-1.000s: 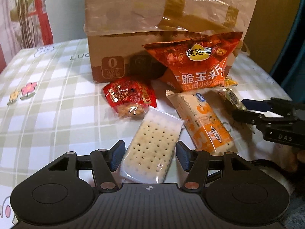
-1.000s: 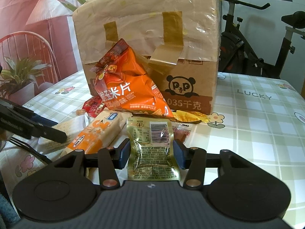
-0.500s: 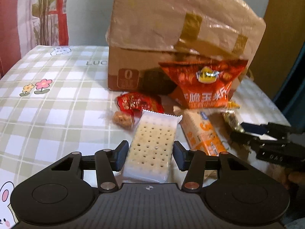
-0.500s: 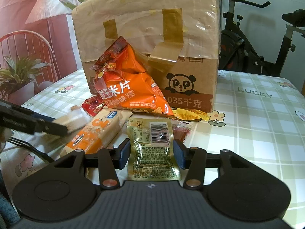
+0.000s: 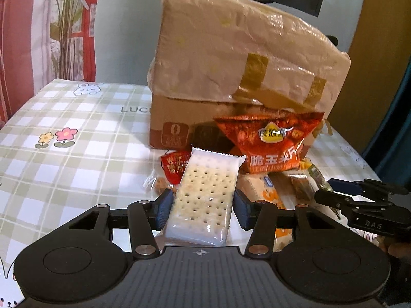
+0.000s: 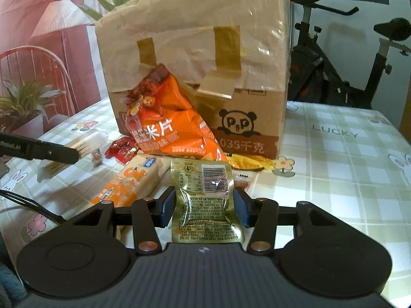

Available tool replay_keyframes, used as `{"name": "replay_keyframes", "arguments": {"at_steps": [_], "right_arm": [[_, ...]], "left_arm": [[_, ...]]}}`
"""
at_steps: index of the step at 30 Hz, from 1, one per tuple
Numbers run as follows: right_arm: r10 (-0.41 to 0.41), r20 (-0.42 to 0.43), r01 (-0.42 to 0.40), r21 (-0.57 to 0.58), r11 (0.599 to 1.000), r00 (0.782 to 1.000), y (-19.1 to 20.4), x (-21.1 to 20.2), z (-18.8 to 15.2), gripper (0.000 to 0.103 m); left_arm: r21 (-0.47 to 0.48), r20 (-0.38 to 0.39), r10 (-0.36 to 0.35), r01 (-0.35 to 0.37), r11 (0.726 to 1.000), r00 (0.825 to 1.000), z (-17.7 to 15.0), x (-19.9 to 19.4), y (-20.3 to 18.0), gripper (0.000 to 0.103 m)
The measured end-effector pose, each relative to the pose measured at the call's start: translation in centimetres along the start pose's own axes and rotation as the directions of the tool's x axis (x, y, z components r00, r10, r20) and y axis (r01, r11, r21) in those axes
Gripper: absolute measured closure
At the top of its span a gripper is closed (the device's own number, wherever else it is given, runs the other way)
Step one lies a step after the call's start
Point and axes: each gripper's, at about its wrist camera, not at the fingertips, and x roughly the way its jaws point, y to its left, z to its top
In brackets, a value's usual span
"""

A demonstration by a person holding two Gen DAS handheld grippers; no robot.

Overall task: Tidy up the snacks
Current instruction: 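Carry both packets over the lined box and open both tools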

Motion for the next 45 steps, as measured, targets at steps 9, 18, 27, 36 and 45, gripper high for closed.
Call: {"name": "replay_keyframes", "arguments": {"at_steps": [9,18,27,36,45], "right_arm": [[-0.001,0.048,0.002,-0.020,1.000,0.999,0.4,-1.9,1.2,0.053],[-0.001,0.145,0.007,-0.044,0.999,0.989,1.1,-4.3,3.6,0.053],[0.009,0.299,0.016,-0.080,0.997,0.954,1.5,-7.0,7.9,0.053],[0.034,0.421,0.015,-0.112,0.994,0.907,0.9,-7.5,14.7,0.053],[0.011,0.378,0.036,-0.115,0.993,0.926,-1.6,-1.8,21.0,0.053]], "left_arm": [[0.009,0.060,-0.007,0.006,1.000,0.998,1.4,-1.2,0.0,0.050],[0.022,0.134,-0.023,0.020,1.000,0.991,3.4,-2.7,-0.6,0.050],[0.056,0.248,-0.066,0.054,0.997,0.966,7.7,-4.9,-1.9,0.050],[0.084,0.364,-0.126,0.102,0.991,0.923,14.5,-4.9,-4.0,0.050],[0.027,0.304,-0.142,0.140,0.990,0.942,20.3,2.3,-5.1,0.049]]}}
